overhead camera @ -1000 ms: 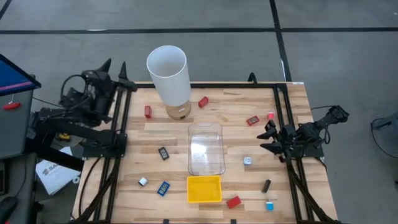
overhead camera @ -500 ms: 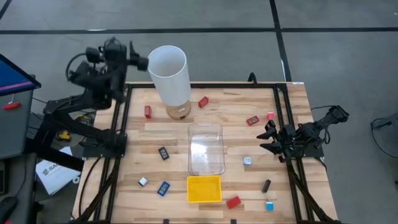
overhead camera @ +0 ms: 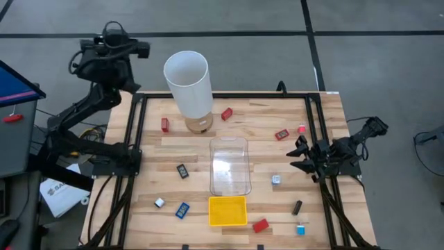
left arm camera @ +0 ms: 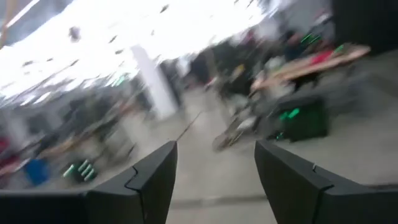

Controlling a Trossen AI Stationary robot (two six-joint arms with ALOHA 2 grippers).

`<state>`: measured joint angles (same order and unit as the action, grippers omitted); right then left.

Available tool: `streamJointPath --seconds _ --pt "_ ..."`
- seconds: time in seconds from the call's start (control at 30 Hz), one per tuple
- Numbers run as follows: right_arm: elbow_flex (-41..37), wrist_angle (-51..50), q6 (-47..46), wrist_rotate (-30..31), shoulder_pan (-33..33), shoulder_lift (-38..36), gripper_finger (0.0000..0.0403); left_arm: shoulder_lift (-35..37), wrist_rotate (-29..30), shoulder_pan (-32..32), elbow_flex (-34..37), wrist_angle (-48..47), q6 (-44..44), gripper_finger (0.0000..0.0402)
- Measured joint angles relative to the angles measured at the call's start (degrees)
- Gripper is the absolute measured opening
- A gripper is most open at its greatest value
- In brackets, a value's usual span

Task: Pick & Place Office items
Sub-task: Put the bottom red charger adapter into the transparent bin

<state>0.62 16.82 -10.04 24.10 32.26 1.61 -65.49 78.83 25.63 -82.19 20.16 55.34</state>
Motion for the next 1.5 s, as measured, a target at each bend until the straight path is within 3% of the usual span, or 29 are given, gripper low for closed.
streamJointPath --seconds 0.33,0.53,0.67,0.77,0.83,0.9,0.97,1.17,1.27,1.37,1.5 --pt "0.0 -0.46 0.0 0.0 -0.7 0.0 0.0175 1.58 -24.02 -15.47 0.0 0.08 -9.95 0.0188" --pt "0.0 -0.84 -0.18 -0.01 -0.48 0.0 0.0175 2.09 -42.03 -27.43 0.0 -7.87 -20.69 0.0179" --pt "0.0 -1.0 -0.48 -0.02 0.05 0.0 0.0175 2.01 -56.18 -30.95 -1.09 -10.38 -26.99 0.0177" --pt "0.0 -0.94 -0.48 0.02 0.4 0.0 0.0175 1.59 -62.44 -31.37 -6.03 -12.11 -31.97 0.0177" --pt "0.0 -0.68 -0.48 0.03 0.23 0.0 0.0175 1.21 -62.94 -30.98 -10.81 -16.25 -33.91 0.0176" --pt "0.0 -0.65 -0.48 0.07 -0.16 0.0 0.0175 -0.23 -58.75 -30.37 -15.89 -21.02 -33.73 0.0174" --pt "0.02 -0.45 -0.48 0.17 -0.6 0.0 0.0175 -1.87 -50.4 -30.32 -20.19 -26.89 -31.76 0.0172" --pt "0.02 -0.48 -0.5 0.17 -1.3 -0.01 0.0175 -8.03 -10.9 -27.1 -23.85 -32.1 -23.89 0.0176" --pt "0.02 -0.61 -0.57 0.12 -1.2 -0.02 0.0175 -10.61 2.47 -21.67 -23.78 -33.54 -25.46 0.018" --pt "0.02 -1.28 -0.78 0.04 -0.67 -0.02 0.0175 -11.64 9.11 -16.41 -23.93 -36.86 -27.47 0.0181" --pt "0.04 -1.93 -1.55 0.0 0.47 -0.01 0.0175 -11.7 7.61 -12.64 -23.87 -38.32 -31.54 0.0175"
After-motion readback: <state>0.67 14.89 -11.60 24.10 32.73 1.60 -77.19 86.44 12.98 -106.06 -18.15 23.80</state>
